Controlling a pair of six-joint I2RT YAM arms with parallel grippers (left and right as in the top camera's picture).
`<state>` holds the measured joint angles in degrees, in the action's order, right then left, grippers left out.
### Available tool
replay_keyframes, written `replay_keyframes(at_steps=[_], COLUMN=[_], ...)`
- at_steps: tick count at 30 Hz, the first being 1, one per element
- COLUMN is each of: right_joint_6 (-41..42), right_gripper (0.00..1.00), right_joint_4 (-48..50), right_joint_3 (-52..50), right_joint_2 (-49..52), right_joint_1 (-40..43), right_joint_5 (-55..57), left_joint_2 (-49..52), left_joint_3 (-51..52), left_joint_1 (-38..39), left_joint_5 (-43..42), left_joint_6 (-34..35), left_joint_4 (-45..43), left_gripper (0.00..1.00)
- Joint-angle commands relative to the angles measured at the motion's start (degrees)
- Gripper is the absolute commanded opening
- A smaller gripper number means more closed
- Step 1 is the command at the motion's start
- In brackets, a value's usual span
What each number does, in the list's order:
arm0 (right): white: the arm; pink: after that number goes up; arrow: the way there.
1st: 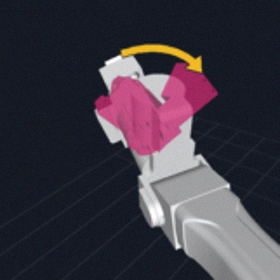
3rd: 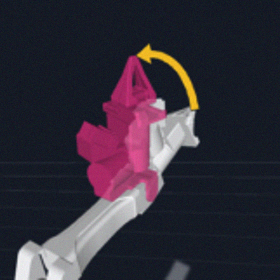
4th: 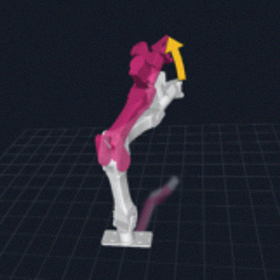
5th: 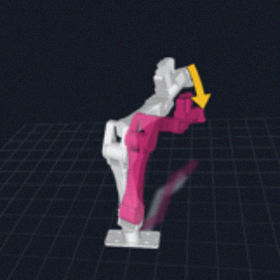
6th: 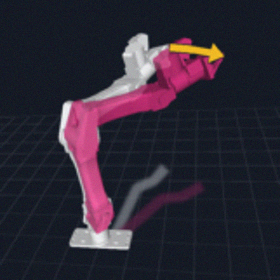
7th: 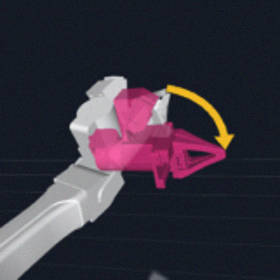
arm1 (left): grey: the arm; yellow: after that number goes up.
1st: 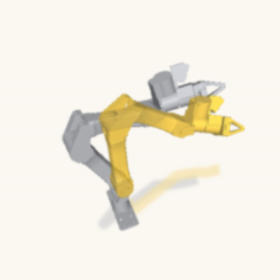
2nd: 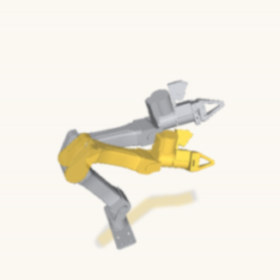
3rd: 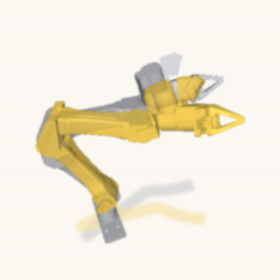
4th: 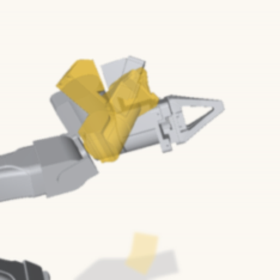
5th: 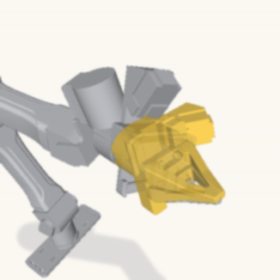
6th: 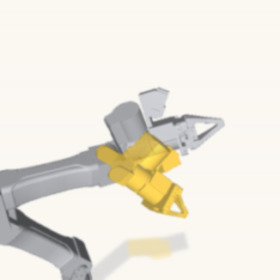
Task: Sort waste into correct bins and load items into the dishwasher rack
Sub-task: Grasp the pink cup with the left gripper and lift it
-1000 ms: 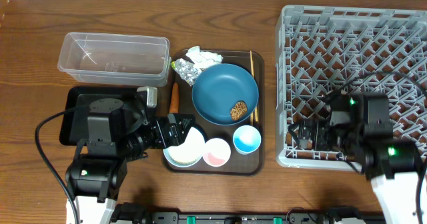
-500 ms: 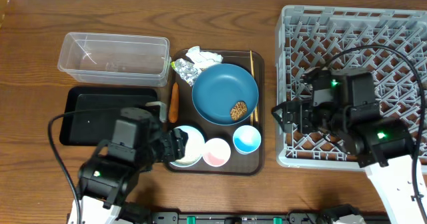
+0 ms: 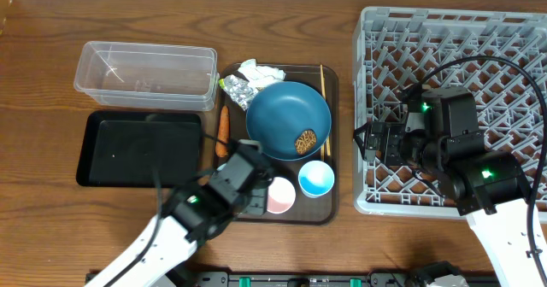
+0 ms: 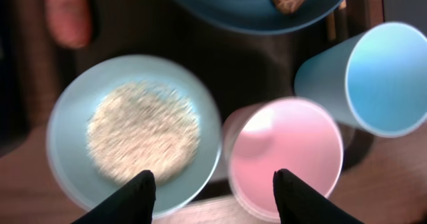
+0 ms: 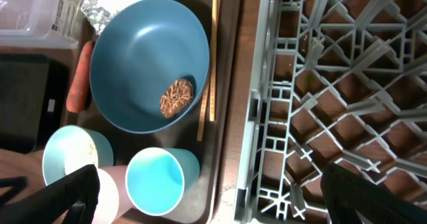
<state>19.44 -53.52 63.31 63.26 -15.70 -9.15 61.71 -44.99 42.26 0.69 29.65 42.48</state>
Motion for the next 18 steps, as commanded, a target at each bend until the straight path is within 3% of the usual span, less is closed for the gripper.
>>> replay_keyframes(at_steps=[1,8,11,18], right_joint_6=[1.36,1.33,1.33,1.33], right_gripper=[0.99,0.99,0.99,0.99], right_joint_4=[-0.15,-0.59,-0.72,-0.72], right_joint_3=[1.20,1.18,1.18,1.18], right_joint_2=[-0.24,-0.24,-0.24,-0.24], right_joint_1=[-0.24,-0.24,-0.24,-0.24], right_joint_5=[0.79,0.79,0.79,0.79], left_joint_2=[3.28,7.91,10.19,14.82], left_joint_3=[-1.44,-1.42,-1.42,-1.42], left_joint_1=[1.64,1.97,1.97,1.97], left_joint_5=[2.56,3.04,2.75,-0.90], left_joint_6=[1.14,1.11,1.16,1.31], left_joint_4=[-2.64,-4.48,-4.85,-5.31], left_gripper=[0.58,0.53,0.41,0.23])
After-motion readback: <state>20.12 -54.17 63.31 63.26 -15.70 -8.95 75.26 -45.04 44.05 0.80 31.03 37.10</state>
